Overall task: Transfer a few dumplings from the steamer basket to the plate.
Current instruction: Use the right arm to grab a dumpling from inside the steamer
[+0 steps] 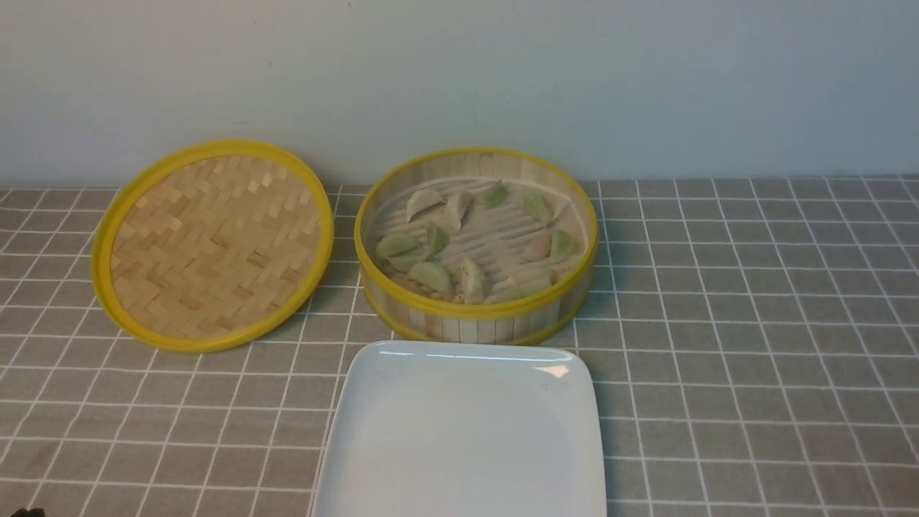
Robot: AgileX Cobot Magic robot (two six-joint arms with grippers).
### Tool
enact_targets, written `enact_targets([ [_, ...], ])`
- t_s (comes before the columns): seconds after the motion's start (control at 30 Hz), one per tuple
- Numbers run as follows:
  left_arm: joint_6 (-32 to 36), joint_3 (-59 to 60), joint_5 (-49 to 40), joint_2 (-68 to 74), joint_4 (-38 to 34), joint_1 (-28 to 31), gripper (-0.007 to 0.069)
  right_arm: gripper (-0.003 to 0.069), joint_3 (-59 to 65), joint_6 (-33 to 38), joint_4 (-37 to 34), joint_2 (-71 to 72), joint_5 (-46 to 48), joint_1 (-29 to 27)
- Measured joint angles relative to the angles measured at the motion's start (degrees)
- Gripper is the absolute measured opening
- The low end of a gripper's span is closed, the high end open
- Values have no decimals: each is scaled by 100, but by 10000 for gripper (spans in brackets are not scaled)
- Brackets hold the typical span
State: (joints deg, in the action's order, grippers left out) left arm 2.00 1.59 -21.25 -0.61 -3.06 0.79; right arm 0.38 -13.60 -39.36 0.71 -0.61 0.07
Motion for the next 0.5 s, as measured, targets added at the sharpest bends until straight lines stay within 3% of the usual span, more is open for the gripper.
enact_targets([
  [0.17,0,0,0,0,0,0,-5,-9,-1369,760,532,-927,1297,0],
  [0.3,0,0,0,0,0,0,-5,-9,-3003,1319,952,-2801,2850,0],
  [0.33,0,0,0,0,0,0,-5,-9,-3813,1626,1059,-4007,3621,0],
  [0.5,0,0,0,0,0,0,-5,-9,-5465,2314,1051,-6075,5041,0],
])
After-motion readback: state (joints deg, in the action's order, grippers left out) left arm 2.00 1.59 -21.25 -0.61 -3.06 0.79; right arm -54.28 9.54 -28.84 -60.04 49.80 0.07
